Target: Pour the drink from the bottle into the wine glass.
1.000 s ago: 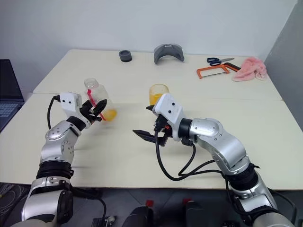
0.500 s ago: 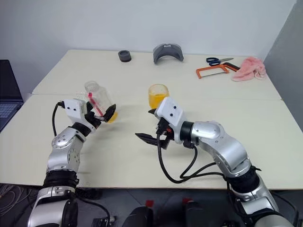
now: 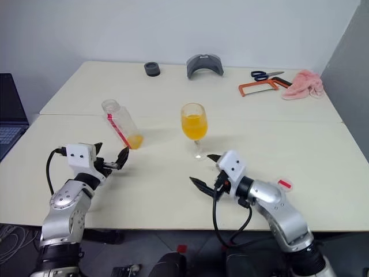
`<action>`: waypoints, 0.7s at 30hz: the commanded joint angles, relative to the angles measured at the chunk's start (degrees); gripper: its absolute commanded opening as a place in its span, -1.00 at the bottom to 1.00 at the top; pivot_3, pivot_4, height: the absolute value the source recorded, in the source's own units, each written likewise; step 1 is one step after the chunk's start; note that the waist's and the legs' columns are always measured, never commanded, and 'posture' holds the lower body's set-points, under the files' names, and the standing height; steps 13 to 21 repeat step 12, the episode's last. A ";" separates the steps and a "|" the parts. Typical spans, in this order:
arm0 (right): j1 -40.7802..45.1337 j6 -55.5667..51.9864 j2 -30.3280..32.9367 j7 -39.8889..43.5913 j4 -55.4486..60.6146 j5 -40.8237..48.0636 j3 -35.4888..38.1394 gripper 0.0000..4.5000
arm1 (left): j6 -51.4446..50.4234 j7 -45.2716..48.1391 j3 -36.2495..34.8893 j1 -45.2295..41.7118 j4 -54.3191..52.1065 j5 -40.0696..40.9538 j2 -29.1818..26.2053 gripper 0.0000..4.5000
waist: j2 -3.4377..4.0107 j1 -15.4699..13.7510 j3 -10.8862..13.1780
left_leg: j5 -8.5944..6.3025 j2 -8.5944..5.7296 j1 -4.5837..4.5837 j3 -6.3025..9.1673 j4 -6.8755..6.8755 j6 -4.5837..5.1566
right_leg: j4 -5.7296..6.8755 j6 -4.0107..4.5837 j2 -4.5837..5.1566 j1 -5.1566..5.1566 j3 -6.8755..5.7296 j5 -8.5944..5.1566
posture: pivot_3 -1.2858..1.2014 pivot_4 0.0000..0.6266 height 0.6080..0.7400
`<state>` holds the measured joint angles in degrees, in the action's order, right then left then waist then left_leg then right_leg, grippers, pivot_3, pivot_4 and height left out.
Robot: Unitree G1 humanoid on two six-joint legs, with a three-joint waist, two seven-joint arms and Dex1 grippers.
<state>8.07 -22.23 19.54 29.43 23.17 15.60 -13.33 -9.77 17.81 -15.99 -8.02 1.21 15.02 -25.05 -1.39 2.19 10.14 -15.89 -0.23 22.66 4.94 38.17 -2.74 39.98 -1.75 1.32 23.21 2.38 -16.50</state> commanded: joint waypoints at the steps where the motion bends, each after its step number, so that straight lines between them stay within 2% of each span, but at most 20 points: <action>1: -5.40 10.45 -5.26 -7.81 -2.98 -2.95 5.75 1.00 | 0.00 -1.83 -1.45 3.93 -7.04 0.18 1.37 0.99 | -0.03 -0.17 -0.03 | 0.00 0.00 -0.01 -0.01 -0.01 0.00 | 0.00 0.00 0.01 0.00 0.01 0.00 | 0.03 -0.52 1.00; 4: -9.19 16.40 -9.71 -13.77 -6.49 -5.96 8.45 1.00 | 0.39 -3.18 -1.73 6.70 -10.02 0.24 2.99 0.99 | -0.03 -0.34 -0.05 | 0.00 0.02 -0.07 -0.09 -0.06 -0.01 | -0.01 0.00 0.02 -0.01 0.07 0.00 | 0.03 -0.52 1.00; 8: -9.47 22.02 -11.98 -17.14 -11.31 -9.70 9.21 1.00 | 0.23 -4.57 -2.08 8.22 -12.01 0.16 4.25 0.99 | -0.03 -0.33 -0.05 | 0.00 0.01 -0.16 -0.20 -0.09 -0.01 | 0.01 0.00 -0.03 -0.02 0.12 0.00 | 0.03 -0.52 1.00; 12: -8.23 22.79 -11.68 -16.60 -14.15 -9.39 10.41 1.00 | -0.01 -3.33 -1.88 10.78 -13.59 1.39 4.70 0.99 | -0.02 -0.27 -0.06 | 0.00 0.00 -0.23 -0.27 -0.12 -0.01 | 0.00 0.00 -0.09 -0.04 0.18 -0.01 | 0.03 -0.52 1.00; 21: -8.23 22.79 -11.68 -16.60 -14.15 -9.39 10.41 1.00 | -0.01 -3.33 -1.88 10.78 -13.59 1.39 4.70 0.99 | -0.02 -0.27 -0.06 | 0.00 0.00 -0.23 -0.27 -0.12 -0.01 | 0.00 0.00 -0.09 -0.04 0.18 -0.01 | 0.03 -0.52 1.00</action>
